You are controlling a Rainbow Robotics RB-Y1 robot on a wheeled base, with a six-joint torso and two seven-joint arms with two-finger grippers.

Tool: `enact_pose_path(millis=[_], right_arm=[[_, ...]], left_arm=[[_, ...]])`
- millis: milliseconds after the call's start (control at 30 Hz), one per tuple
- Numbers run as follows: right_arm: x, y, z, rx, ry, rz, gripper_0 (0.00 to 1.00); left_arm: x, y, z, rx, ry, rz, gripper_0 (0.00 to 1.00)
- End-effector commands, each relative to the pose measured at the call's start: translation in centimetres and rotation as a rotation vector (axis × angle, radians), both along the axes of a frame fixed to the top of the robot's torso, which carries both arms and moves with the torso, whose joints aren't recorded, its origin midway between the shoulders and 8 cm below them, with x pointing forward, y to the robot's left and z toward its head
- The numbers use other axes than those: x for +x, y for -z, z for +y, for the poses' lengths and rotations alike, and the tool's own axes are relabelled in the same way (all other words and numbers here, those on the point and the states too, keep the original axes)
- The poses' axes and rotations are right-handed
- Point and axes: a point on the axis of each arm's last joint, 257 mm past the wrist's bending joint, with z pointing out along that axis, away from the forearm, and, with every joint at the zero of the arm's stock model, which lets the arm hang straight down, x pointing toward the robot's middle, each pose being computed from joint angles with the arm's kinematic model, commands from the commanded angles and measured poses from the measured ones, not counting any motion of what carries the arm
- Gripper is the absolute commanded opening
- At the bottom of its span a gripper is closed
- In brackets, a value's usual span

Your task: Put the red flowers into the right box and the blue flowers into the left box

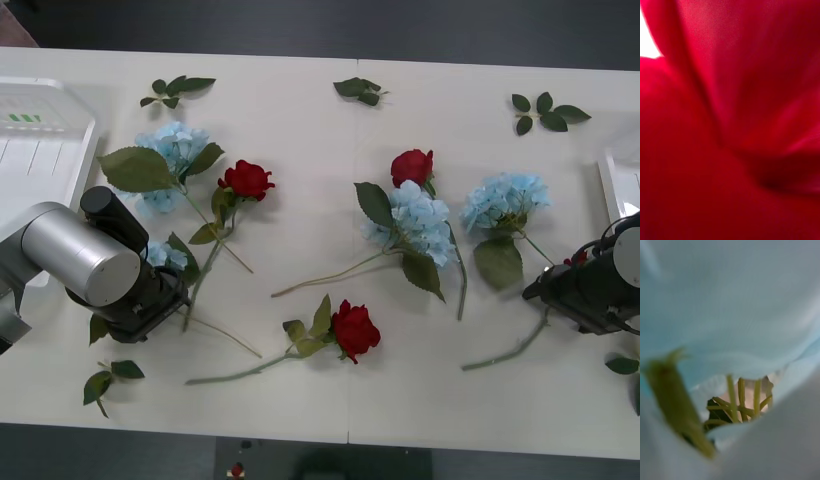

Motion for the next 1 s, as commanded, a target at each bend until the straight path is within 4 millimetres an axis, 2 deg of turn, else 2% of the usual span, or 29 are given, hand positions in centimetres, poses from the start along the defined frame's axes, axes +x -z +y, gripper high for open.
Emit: enact_pose_path(millis=[33, 100, 133, 167, 400, 533, 633, 733, 800, 833, 1000], right_arm=[[1.6, -1.5, 0.9, 0.012, 0.0, -0.04, 0.38], [1.7, -1.5, 0.8, 0.012, 0.001, -0.043, 0.09], [1.7, -1.5, 0.9, 0.012, 0.0, -0.042, 0.02], [1.7, -1.5, 0.8, 0.012, 0.001, -0.043, 0.0], [1.6, -1.5, 0.9, 0.014, 0.002, -0.04, 0.0], [1.6, -1.5, 0.9, 0.019, 0.003, -0.04, 0.0], [2.0, -2.2, 1.1, 0.022, -0.003, -0.053, 0.0], [2.3, -3.7, 1.2, 0.014, -0.022, -0.07, 0.0], [2.1, -5.2, 1.4, 0.01, -0.035, -0.069, 0.0], [2.0, -5.6, 1.5, 0.009, -0.039, -0.067, 0.0], [0.9, -9.5, 2.1, -0.006, -0.08, -0.059, 0.0]], left_arm=[[1.1, -1.4, -1.0, -0.023, -0.005, -0.028, 0.0], [1.0, -1.3, -0.9, -0.019, -0.004, -0.025, 0.0], [1.0, -1.3, -0.9, -0.018, -0.005, -0.024, 0.0], [1.0, -1.4, -0.9, -0.018, -0.004, -0.023, 0.0], [1.3, -1.7, -0.7, -0.015, -0.006, -0.031, 0.0], [1.9, -3.0, -0.2, -0.016, -0.013, -0.05, 0.0], [2.3, -4.9, 0.4, -0.003, -0.013, -0.065, 0.0], [2.7, -7.3, 1.2, 0.01, -0.006, -0.087, 0.0], [3.3, -9.7, 2.2, 0.033, 0.014, -0.123, 0.0], [3.4, -10.2, 2.5, 0.041, 0.022, -0.13, 0.0], [5.4, -15.2, 5.5, 0.131, 0.105, -0.249, 0.0]])
